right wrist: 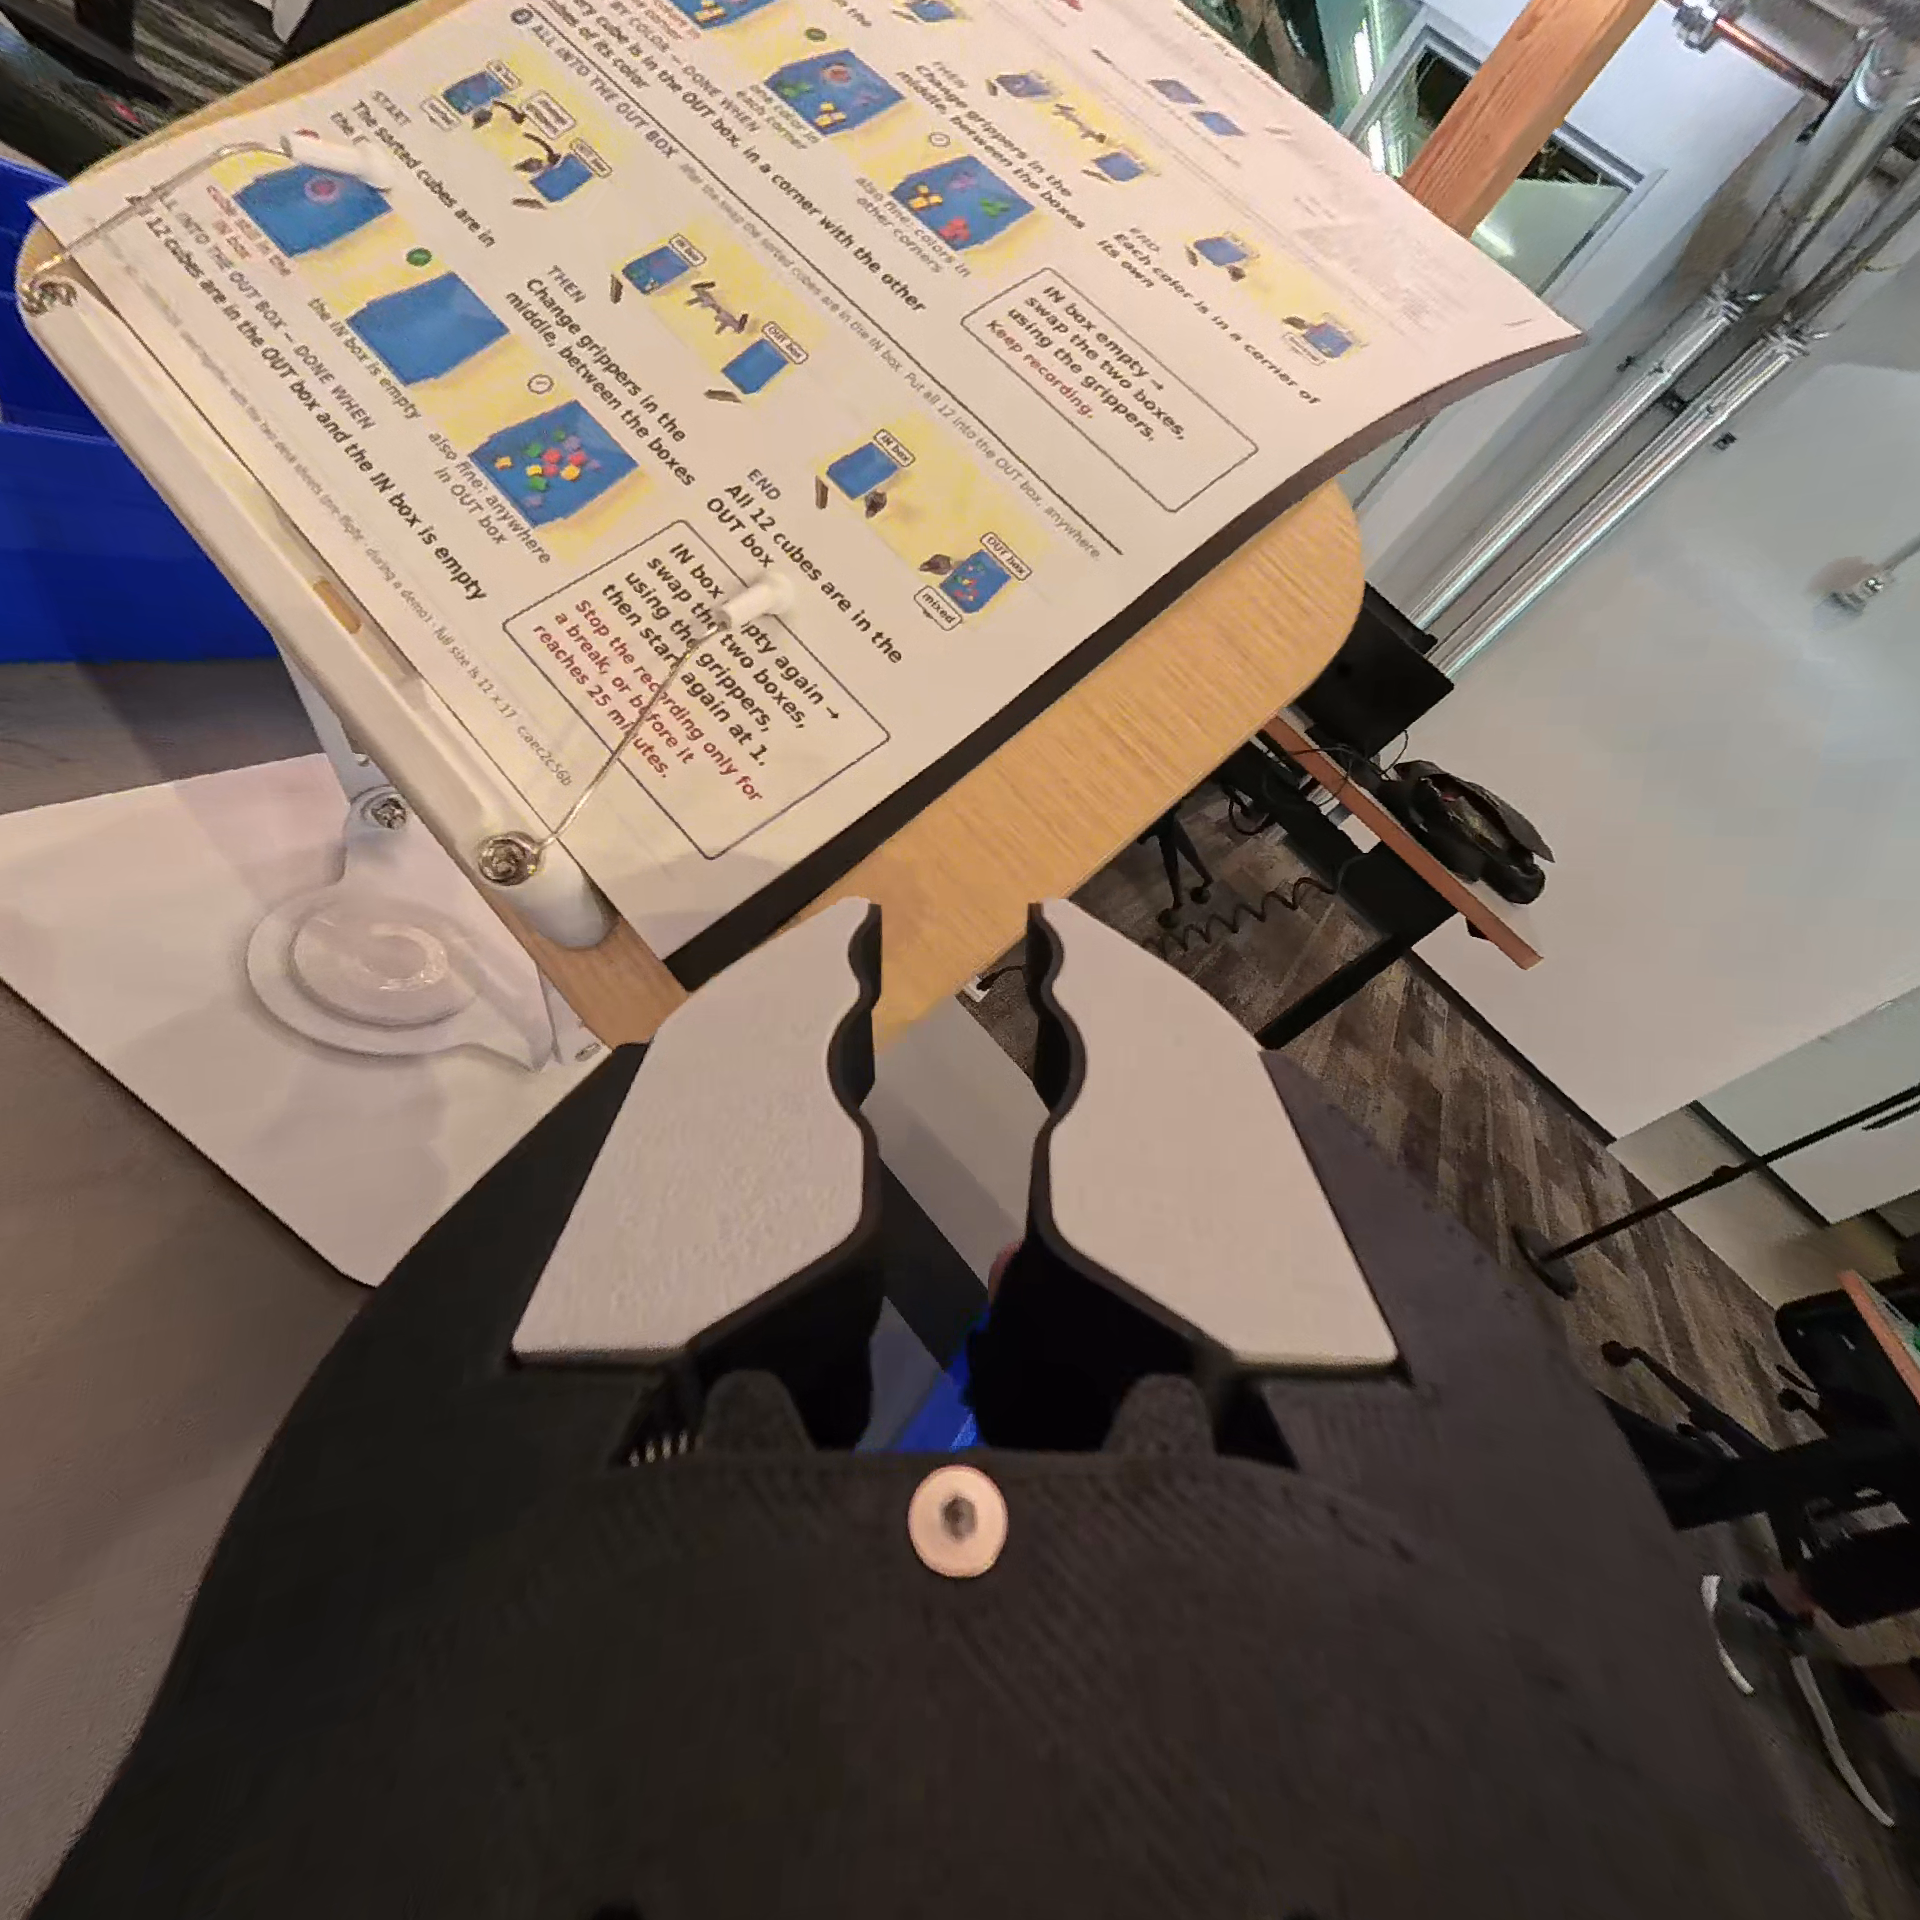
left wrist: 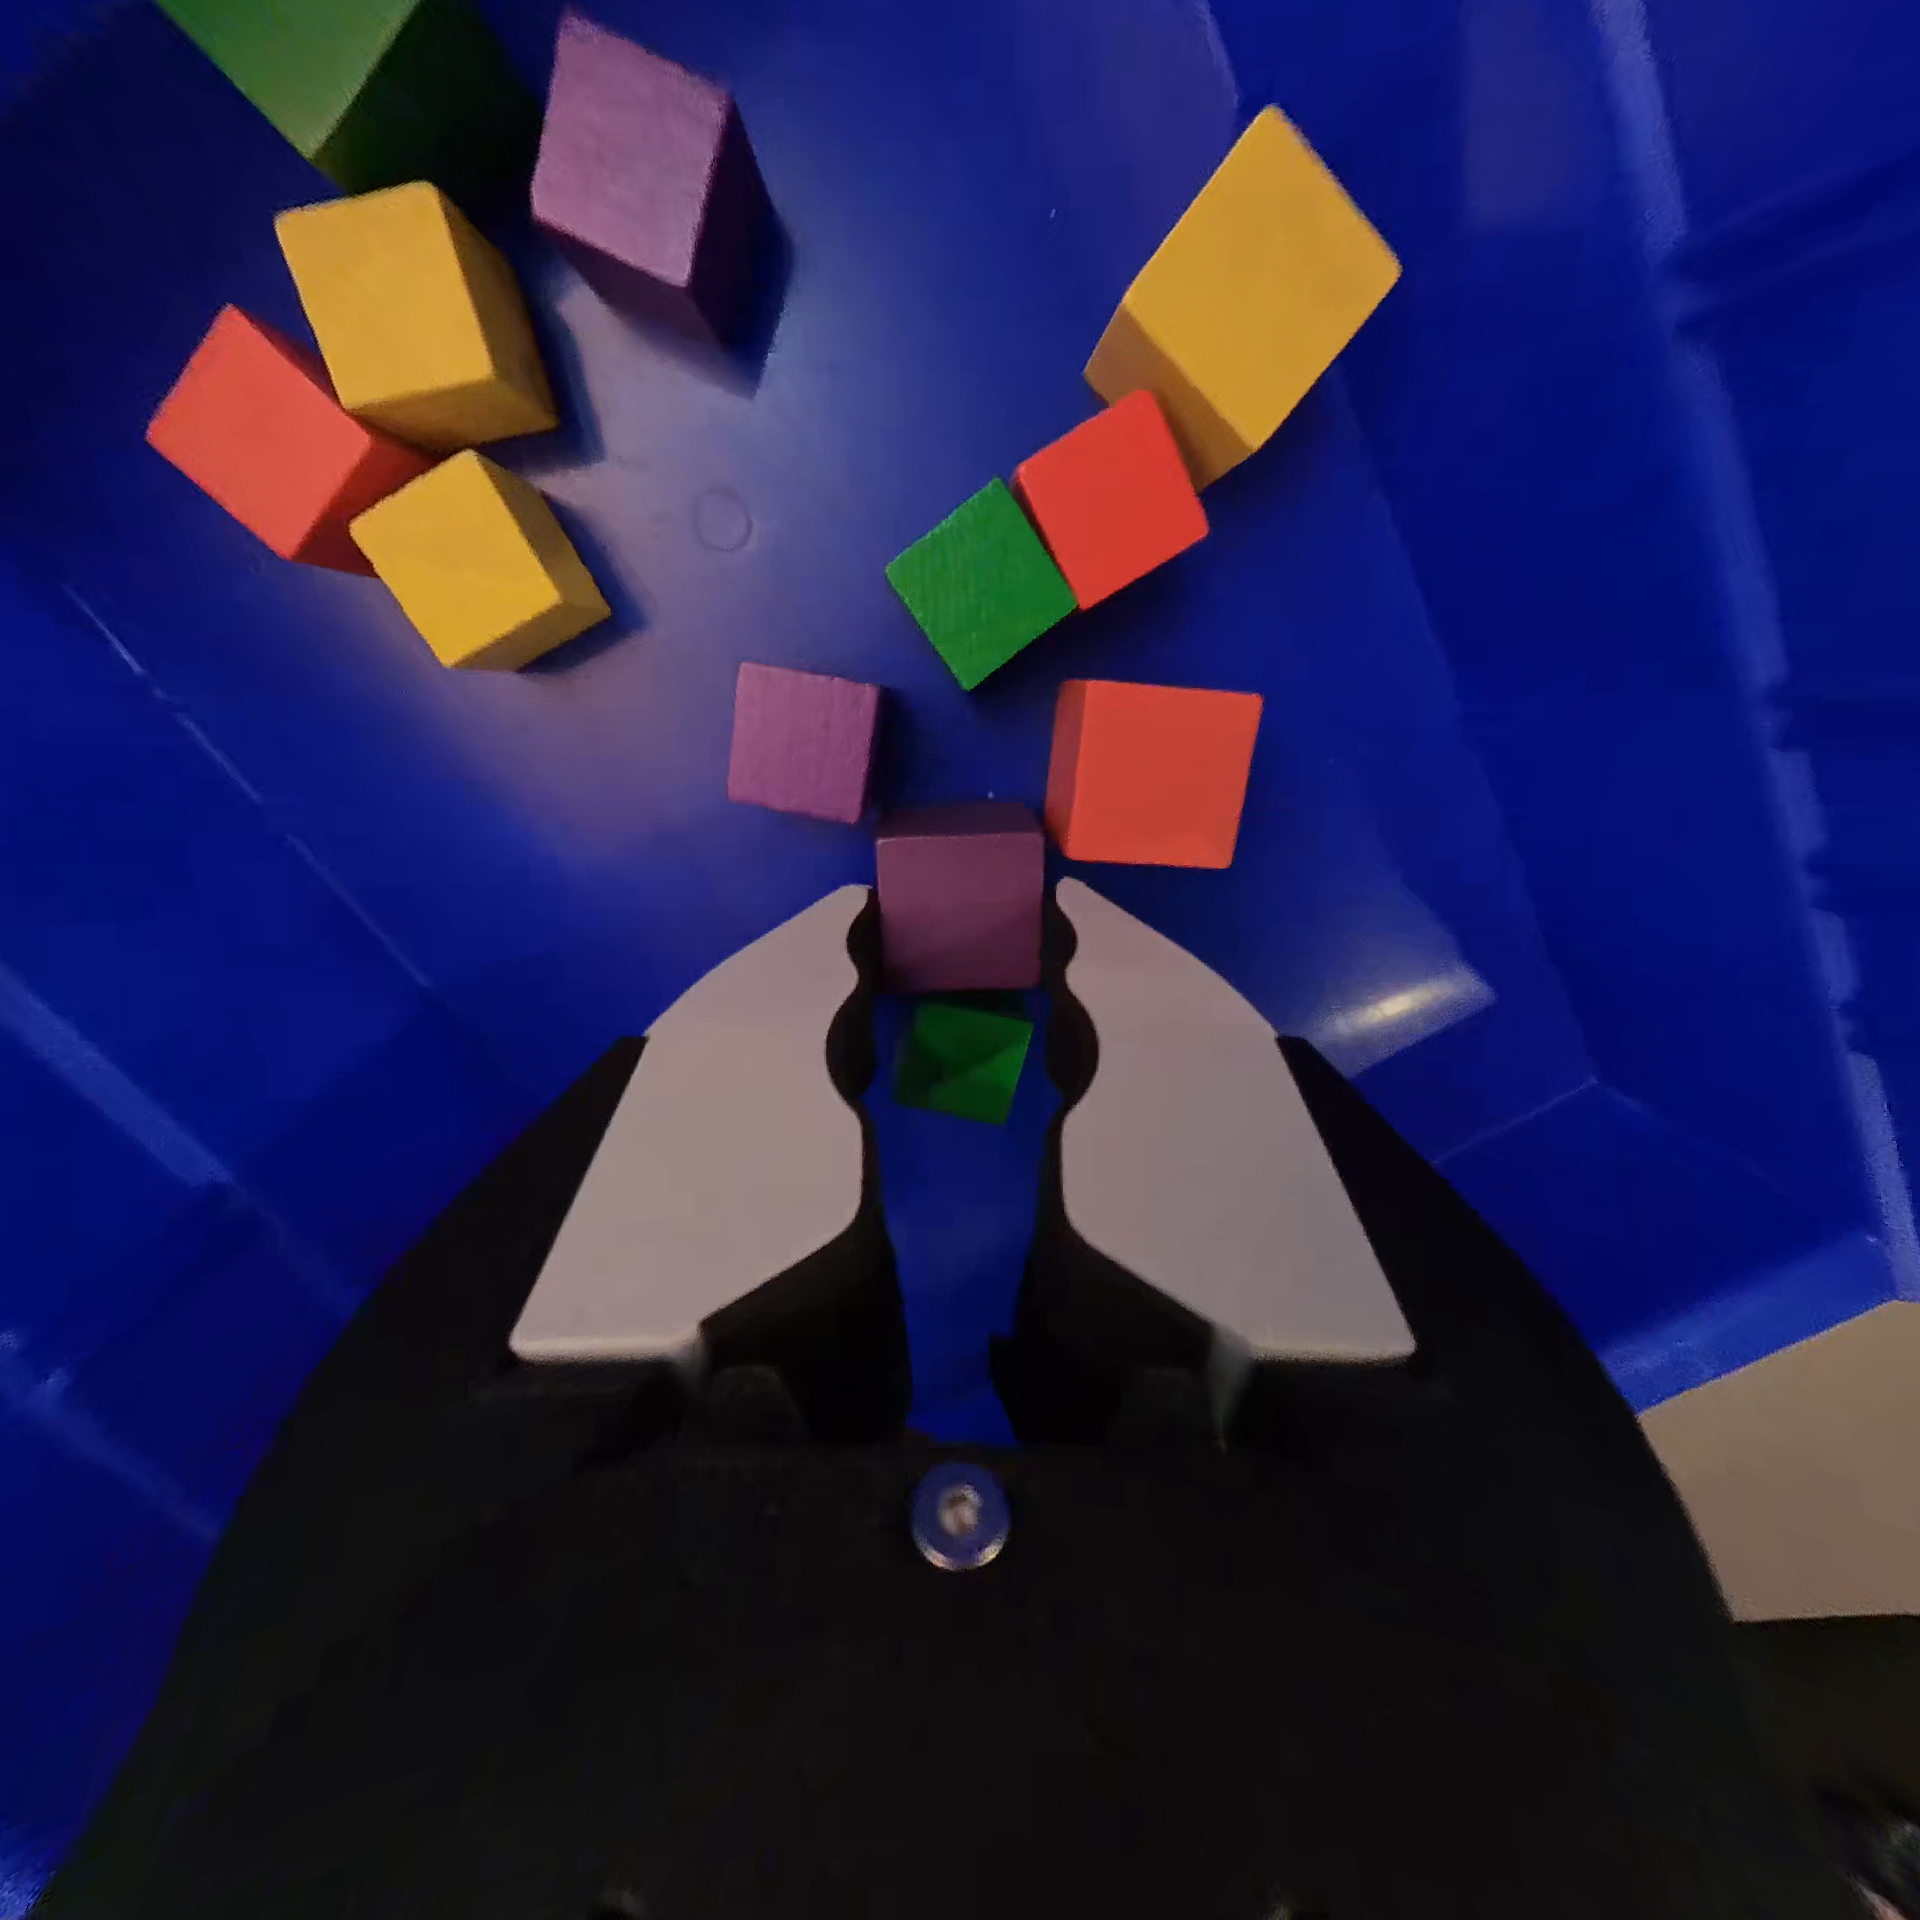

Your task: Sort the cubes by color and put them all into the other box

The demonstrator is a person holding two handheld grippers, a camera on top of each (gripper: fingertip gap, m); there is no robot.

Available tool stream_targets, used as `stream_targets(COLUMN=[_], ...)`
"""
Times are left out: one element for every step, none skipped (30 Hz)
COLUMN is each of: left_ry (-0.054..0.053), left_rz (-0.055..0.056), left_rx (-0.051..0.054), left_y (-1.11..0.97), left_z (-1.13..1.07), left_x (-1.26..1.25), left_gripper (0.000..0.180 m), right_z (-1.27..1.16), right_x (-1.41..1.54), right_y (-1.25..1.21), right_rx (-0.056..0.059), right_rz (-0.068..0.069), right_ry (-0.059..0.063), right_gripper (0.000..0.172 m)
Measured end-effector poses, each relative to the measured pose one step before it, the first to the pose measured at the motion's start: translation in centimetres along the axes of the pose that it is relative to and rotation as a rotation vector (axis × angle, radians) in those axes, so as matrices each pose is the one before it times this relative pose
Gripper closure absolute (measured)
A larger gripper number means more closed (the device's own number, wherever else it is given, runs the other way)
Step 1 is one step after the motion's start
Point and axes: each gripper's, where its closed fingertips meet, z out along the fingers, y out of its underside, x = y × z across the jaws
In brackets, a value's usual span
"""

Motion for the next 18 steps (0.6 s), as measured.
stream_targets(left_ry=[0.0044,-0.0030,-0.0015,-0.0028,-0.0100,-0.0066,0.0074,0.0126,0.0044,0.0037,0.0179,0.0254,0.0214,0.0267,0.0334,0.0364,0.0454,0.0545], left_rz=[-0.0013,-0.0037,0.0022,-0.0007,-0.0088,-0.0063,0.0019,-0.0002,-0.0020,0.0071,0.0146,0.0109,0.0110,0.0184,0.0235,0.0232,0.0230,0.0274], left_rx=[0.0150,0.0013,0.0092,0.0226,0.0267,0.0320,0.0450,0.0516,0.0476,0.0442,0.0507,0.0577,0.0546,0.0519,0.0531,0.0550,0.0536,0.0519], left_y=[-0.186,0.024,-0.050,-0.228,-0.326,-0.407,-0.608,-0.748,-0.766,-0.773,-0.900,-1.047,-1.110,-1.110,-1.178,-1.258,-1.301,-1.313], left_z=[-0.055,-0.070,-0.204,-0.454,-0.673,-0.806,-0.928,-1.034,-1.105,-1.115,-1.135,-1.169,-1.155,-1.098,-1.034,-0.941,-0.791,-0.585], left_x=[-0.006,-0.126,-0.083,-0.077,-0.198,-0.111,0.177,0.315,0.266,0.362,0.682,0.851,0.874,1.062,1.272,1.383,1.556,1.758], left_gripper=[0.152,0.152,0.152,0.152,0.152,0.152,0.152,0.152,0.152,0.152,0.152,0.151,0.151,0.152,0.152,0.152,0.152,0.152], right_z=[0.031,0.031,0.020,-0.015,-0.055,-0.063,-0.086,-0.123,-0.143,-0.111,-0.063,-0.033,0.014,0.052,0.075,0.102,0.120,0.140], right_x=[-0.142,-0.137,-0.175,-0.122,-0.075,-0.168,-0.193,-0.156,-0.212,-0.265,-0.366,-0.418,-0.444,-0.485,-0.568,-0.545,-0.545,-0.612], right_y=[-0.094,-0.084,-0.118,-0.156,-0.232,-0.301,-0.418,-0.532,-0.658,-0.670,-0.661,-0.661,-0.616,-0.621,-0.663,-0.709,-0.749,-0.751], right_rx=[0.0016,0.0005,0.0005,0.0018,0.0048,0.0073,0.0118,0.0184,0.0234,0.0207,0.0187,0.0188,0.0151,0.0147,0.0170,0.0199,0.0216,0.0206], right_rz=[-0.0013,-0.0056,-0.0094,-0.0129,-0.0143,-0.0127,-0.0099,-0.0080,-0.0094,-0.0104,-0.0124,-0.0173,-0.0220,-0.0243,-0.0244,-0.0227,-0.0219,-0.0211], right_ry=[-0.0035,-0.0024,-0.0033,0.0002,0.0035,-0.0029,-0.0049,-0.0015,-0.0032,-0.0046,-0.0081,-0.0075,-0.0051,-0.0059,-0.0076,-0.0043,-0.0023,-0.0066], right_gripper=[0.145,0.145,0.145,0.144,0.144,0.144,0.143,0.141,0.140,0.140,0.139,0.137,0.136,0.135,0.133,0.132,0.131,0.129])
